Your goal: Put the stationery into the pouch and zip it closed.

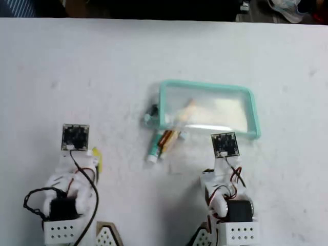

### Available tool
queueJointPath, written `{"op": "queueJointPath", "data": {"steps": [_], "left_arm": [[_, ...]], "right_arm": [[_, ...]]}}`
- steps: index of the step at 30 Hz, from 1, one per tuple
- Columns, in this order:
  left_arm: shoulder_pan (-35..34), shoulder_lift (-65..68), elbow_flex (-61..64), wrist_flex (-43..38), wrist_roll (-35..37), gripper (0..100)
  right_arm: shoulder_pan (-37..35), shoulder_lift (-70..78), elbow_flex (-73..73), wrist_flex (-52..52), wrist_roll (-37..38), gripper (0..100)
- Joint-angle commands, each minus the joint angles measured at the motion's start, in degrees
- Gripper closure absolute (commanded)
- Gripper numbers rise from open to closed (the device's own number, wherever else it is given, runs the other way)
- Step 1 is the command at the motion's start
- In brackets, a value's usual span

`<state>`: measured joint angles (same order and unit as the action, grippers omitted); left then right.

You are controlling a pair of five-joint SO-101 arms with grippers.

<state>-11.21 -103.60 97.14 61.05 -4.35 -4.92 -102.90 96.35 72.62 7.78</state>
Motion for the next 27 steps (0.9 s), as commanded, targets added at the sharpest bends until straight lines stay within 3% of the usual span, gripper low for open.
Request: {"op": "queueJointPath", "data": {"steps": [1, 5, 19, 27], "left_arm": [[-5.14, -1.01, -1.49, -1.76, -8.62, 85], [-7.16, -1.01, -1.41, -1.41, -14.95, 85], [-5.49, -1.01, -1.14, -1.41, -12.4, 85], [-4.97, -1.01, -0.79, -1.32, -12.4, 85]], "right_arm": [[0.31, -0.13, 0.53, 0.13, 0.62, 97.8], [0.31, -0.13, 0.53, 0.13, 0.62, 97.8], [0.13, -0.13, 0.53, 0.13, 0.62, 97.8], [-7.43, -0.22, 0.53, 0.13, 0.62, 97.8]]}}
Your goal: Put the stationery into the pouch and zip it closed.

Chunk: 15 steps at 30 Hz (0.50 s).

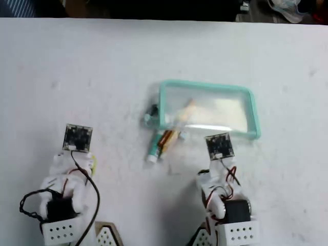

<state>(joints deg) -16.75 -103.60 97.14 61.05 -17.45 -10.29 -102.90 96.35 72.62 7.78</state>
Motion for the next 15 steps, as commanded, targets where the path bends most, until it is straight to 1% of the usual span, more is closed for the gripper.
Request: {"op": "queueJointPath", "data": {"steps": [1, 4, 9, 11, 13, 15], "left_arm": [[0.57, -1.01, -0.35, -1.49, 0.62, 85], [0.57, -1.01, -0.26, -1.67, 0.62, 85], [0.57, -1.01, -0.18, -1.67, 0.62, 85], [0.57, -1.01, -0.18, -1.58, 0.62, 85], [0.4, -1.01, -0.18, -1.49, 0.62, 85], [0.31, -1.01, -0.18, -1.41, 0.53, 85]], "right_arm": [[-2.51, -0.22, 0.53, 0.13, 0.62, 97.8], [-6.2, -0.22, 0.53, -2.77, 0.62, 97.7], [-14.29, -0.31, 0.53, -20.79, 0.62, 97.7], [-16.66, -0.22, 0.53, -25.89, 0.7, 97.7], [-17.71, -0.22, 0.53, -28.62, 0.7, 97.7], [-17.71, -0.13, 0.53, -28.26, 0.7, 97.7]]}}
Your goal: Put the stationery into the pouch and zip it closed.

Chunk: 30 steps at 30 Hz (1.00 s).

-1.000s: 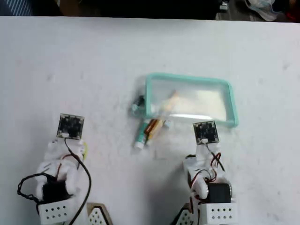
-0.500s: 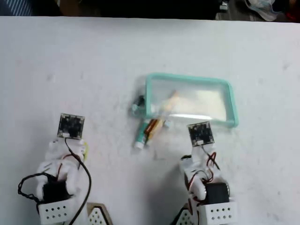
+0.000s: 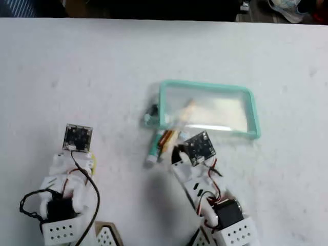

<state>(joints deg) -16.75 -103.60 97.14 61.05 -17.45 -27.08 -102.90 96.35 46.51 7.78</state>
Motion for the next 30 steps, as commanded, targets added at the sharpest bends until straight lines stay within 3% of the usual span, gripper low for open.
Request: {"op": "queueJointPath", "data": {"steps": [1, 5, 12, 26, 30], "left_arm": [[0.22, -1.01, -0.18, -1.14, 0.44, 85], [0.48, -1.01, -1.23, 1.32, 0.26, 85], [0.48, -1.01, -1.32, 1.41, 0.26, 85], [0.57, -1.01, -1.23, 1.23, 0.09, 85], [0.57, -1.01, -1.14, 1.49, -4.66, 85]], "right_arm": [[-0.75, -0.13, 0.53, -0.22, 0.79, 97.7], [3.47, -0.22, 0.53, 4.18, 3.08, 97.7], [7.78, -0.31, 0.53, 3.65, 21.1, 97.7], [15.08, -0.4, 0.53, 2.33, 21.8, 98.1], [15.16, -0.4, 0.53, 2.68, 22.24, 98.1]]}}
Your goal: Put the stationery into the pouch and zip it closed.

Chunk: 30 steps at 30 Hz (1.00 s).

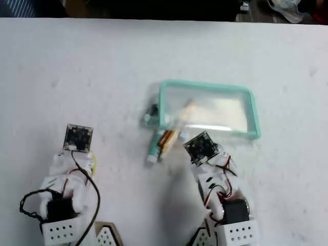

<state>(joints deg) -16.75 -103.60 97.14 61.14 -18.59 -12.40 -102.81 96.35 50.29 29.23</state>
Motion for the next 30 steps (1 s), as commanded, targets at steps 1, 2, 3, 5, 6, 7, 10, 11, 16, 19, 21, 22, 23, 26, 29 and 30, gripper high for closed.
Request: {"op": "queueJointPath", "data": {"steps": [1, 2, 3, 5, 6, 7, 10, 11, 16, 19, 21, 22, 23, 26, 29, 30], "left_arm": [[0.57, -1.01, -1.05, 1.41, -4.13, 85], [0.48, -1.01, -1.05, 1.58, -4.57, 85], [0.4, -1.01, -1.14, 2.11, -4.57, 85], [0.4, -1.01, -1.41, 3.08, -5.54, 85], [0.4, -1.01, -1.41, 3.08, -6.95, 85], [0.57, -1.01, -1.32, 3.08, -8.18, 85], [2.77, -1.01, -1.41, 2.37, -11.34, 85], [4.88, -1.01, -1.49, 2.2, -13.01, 85], [10.95, -1.01, -9.93, 0.53, -15.21, 85], [11.3, -1.01, -17.67, -2.02, -2.81, 85], [11.3, -1.01, -20.31, -3.34, 8.53, 85], [11.3, -1.01, -20.57, -3.69, 13.36, 85], [11.3, -1.01, -20.57, -3.69, 16.88, 85], [11.3, -1.01, -17.23, -4.84, 18.46, 85], [10.77, -1.01, -13.54, -9.23, 18.46, 85], [10.77, -1.01, -12.57, -9.76, 18.46, 85]], "right_arm": [[0.4, -0.4, 0.53, -1.1, 0.79, 98.1], [0.57, -0.4, 0.53, -1.01, 0.79, 98.1], [0.66, -0.4, 0.53, -1.01, 0.79, 98.1], [0.66, -0.31, 0.53, -1.01, 0.88, 98.1], [0.66, -0.31, 0.53, -0.92, 0.88, 98.1], [0.66, -0.31, 0.53, -0.48, 0.88, 98.1], [0.66, -0.31, 0.53, 0.22, 0.88, 98.1], [0.66, -0.31, 0.53, 0.22, 0.88, 98.1], [0.66, -0.31, 0.53, 0.48, 0.88, 98.1], [0.66, -0.31, 0.53, 0.48, 0.88, 98.1], [0.66, -0.31, 0.53, 0.48, 0.88, 98.1], [0.66, -0.31, 0.53, 0.48, 0.88, 98.1], [0.66, -0.31, 0.53, 0.48, 0.88, 98.1], [0.66, -0.31, 0.53, 0.48, 0.88, 98.1], [0.66, -0.31, 0.53, 0.48, 0.88, 98.1], [0.66, -0.31, 0.53, 0.48, 0.88, 98.1]]}}
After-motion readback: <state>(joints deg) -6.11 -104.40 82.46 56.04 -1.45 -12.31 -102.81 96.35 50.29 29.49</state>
